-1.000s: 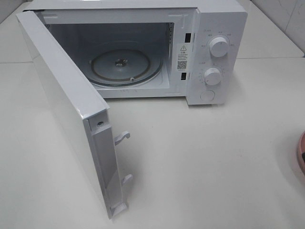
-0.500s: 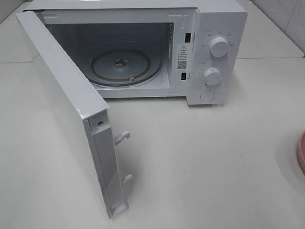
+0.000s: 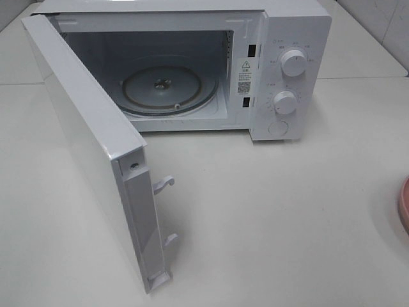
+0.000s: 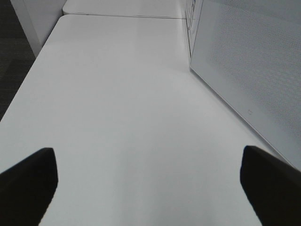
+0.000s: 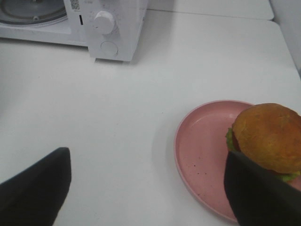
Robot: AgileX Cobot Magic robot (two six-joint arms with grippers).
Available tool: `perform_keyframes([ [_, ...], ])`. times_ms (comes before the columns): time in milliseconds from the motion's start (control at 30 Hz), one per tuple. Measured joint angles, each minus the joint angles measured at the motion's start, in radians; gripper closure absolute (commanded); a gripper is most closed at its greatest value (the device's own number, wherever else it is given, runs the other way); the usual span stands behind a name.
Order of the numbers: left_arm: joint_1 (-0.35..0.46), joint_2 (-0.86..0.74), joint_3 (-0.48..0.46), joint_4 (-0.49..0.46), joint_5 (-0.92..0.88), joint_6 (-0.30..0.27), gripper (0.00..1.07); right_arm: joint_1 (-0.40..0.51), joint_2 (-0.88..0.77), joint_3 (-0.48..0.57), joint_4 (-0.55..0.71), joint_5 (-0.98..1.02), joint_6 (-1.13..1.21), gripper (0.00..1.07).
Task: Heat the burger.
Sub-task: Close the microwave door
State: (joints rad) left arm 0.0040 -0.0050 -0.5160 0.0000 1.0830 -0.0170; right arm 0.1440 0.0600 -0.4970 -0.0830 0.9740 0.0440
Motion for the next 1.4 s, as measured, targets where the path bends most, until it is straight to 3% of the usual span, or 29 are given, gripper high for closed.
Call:
perform_keyframes([
  [267,0.0,0.0,0.0,0.0,0.0,0.0,0.09,-0.089,-0.064,0.003,0.0,0.0,0.0,0.31],
  [600,0.0,0.0,0.0,0.0,0.0,0.0,0.09,-0.115,-0.064,0.006,0.0,0.0,0.001,0.25],
  [1000,0.0,0.0,0.0,0.0,0.0,0.0,0.09,-0.118,-0.064,0.006,0.0,0.0,0.001,0.43],
  [1400,0.0,0.0,0.0,0.0,0.0,0.0,0.09,-0.118,-0.064,0.006,0.0,0.0,0.001,0.44],
])
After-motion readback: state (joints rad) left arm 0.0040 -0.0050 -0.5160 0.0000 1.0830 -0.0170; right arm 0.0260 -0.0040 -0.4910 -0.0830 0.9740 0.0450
